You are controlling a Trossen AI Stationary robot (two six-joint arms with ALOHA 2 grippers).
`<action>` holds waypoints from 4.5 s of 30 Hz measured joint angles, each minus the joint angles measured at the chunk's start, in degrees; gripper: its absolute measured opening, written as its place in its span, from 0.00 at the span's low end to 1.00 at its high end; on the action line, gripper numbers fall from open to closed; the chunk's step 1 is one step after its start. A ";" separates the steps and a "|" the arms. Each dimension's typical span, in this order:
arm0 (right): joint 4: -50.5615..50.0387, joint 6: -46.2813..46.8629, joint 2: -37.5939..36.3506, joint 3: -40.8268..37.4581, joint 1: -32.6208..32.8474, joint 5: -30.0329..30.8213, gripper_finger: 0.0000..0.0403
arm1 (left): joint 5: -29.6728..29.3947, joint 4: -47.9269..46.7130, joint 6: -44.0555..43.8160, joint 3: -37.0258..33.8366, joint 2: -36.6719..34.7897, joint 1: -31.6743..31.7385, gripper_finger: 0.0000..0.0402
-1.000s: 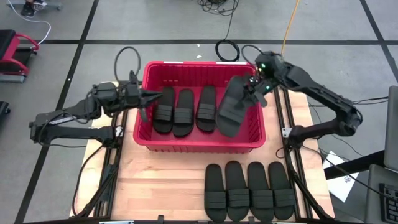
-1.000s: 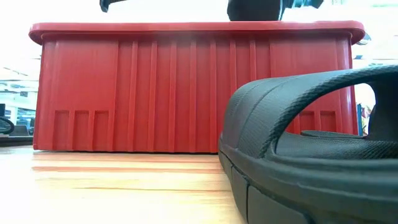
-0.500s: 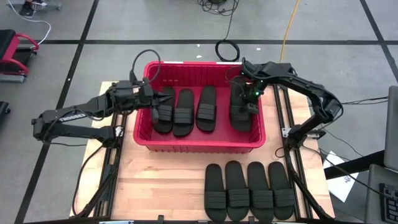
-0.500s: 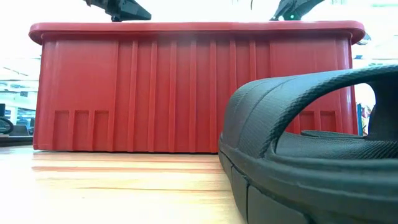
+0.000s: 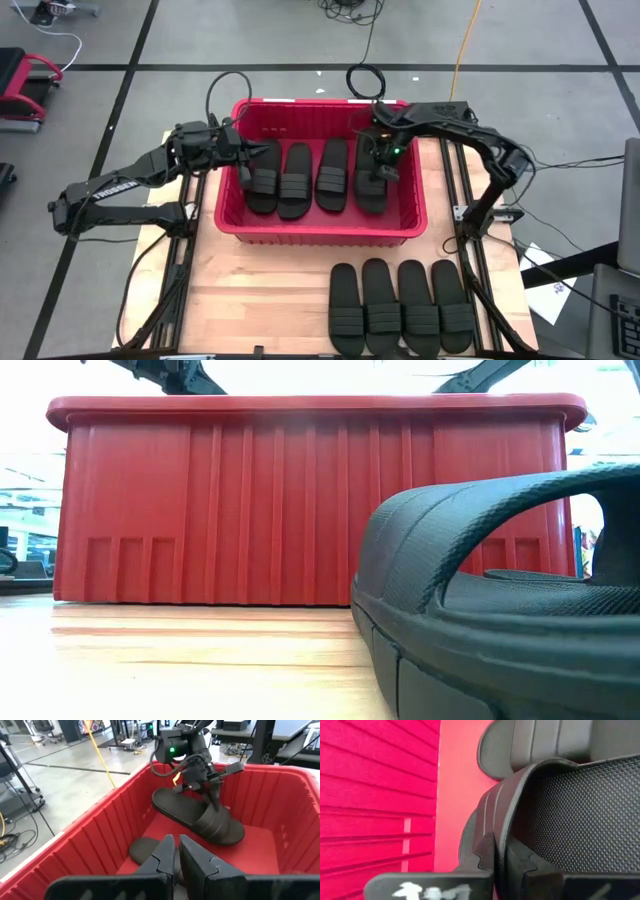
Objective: Pick and place slides into bin
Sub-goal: Put the black slide into the red bin
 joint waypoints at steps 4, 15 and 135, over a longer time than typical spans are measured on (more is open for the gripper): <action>0.43 -0.38 2.97 0.01 0.45 -1.53 0.01 | 0.04 -0.09 0.02 0.00 -0.02 0.60 0.06; 0.87 -0.53 8.81 0.02 0.74 -2.91 0.01 | 0.11 -1.85 1.62 0.00 0.00 1.15 0.06; 26.92 26.62 -11.91 -5.40 -9.53 42.03 0.00 | 13.66 -4.47 -9.97 0.02 5.99 20.81 0.06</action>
